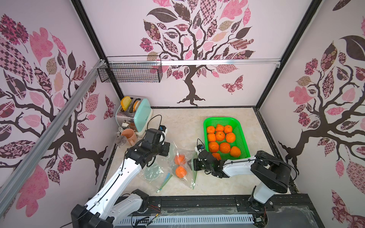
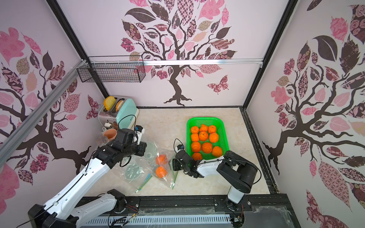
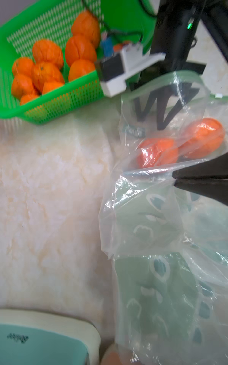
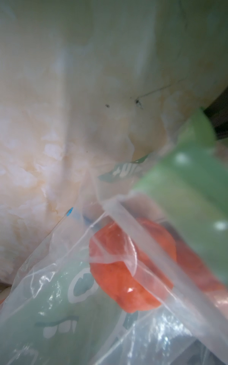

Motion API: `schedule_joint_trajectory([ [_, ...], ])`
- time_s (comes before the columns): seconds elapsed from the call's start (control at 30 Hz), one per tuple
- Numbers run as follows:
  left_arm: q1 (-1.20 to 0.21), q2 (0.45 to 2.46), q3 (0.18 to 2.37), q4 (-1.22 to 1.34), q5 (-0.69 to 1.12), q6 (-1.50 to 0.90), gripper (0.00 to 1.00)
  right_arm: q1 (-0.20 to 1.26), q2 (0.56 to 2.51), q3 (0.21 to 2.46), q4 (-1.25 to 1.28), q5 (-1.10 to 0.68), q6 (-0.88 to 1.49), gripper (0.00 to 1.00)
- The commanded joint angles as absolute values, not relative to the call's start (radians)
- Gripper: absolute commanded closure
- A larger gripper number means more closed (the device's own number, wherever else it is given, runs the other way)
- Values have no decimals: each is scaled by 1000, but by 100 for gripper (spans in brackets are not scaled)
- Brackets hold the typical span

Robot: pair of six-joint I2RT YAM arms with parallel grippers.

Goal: Open the zip-top bag and take out the orange
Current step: Adjust the zipper food storage bag at the center of the board.

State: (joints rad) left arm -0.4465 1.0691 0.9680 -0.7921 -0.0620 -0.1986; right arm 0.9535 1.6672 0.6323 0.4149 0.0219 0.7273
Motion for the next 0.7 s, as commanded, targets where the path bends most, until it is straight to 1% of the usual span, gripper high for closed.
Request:
schedule_joint_trajectory([
  [0.0,-414,1160,999,-890,-210,-281,100,954,1667,612,326,47,736,30],
  [0.07,-378,1208,1002,-898,-133,-305,100,954,1669,614,325,46,735,30],
  [0.1,-371,1216,1001,-895,-119,-322,97,954,1669,615,324,46,733,30],
  [0.13,-367,1219,996,-888,-103,-337,78,954,1669,616,322,47,733,30],
  [0.23,-365,1195,968,-858,-79,-411,40,954,1667,617,318,46,729,30],
  [0.27,-363,1178,959,-858,-79,-442,25,954,1666,617,316,46,729,30],
  [0.3,-361,1163,950,-855,-83,-461,15,954,1663,617,316,43,729,30],
  [0.33,-358,1139,933,-847,-89,-475,2,954,1659,617,316,41,727,30],
  [0.5,-341,1018,821,-780,-120,-540,2,955,1657,617,311,28,727,30],
  [0.6,-341,991,746,-756,-64,-598,2,954,1658,618,311,19,730,30],
  [0.67,-345,977,670,-687,-4,-630,2,954,1660,620,310,10,732,30],
])
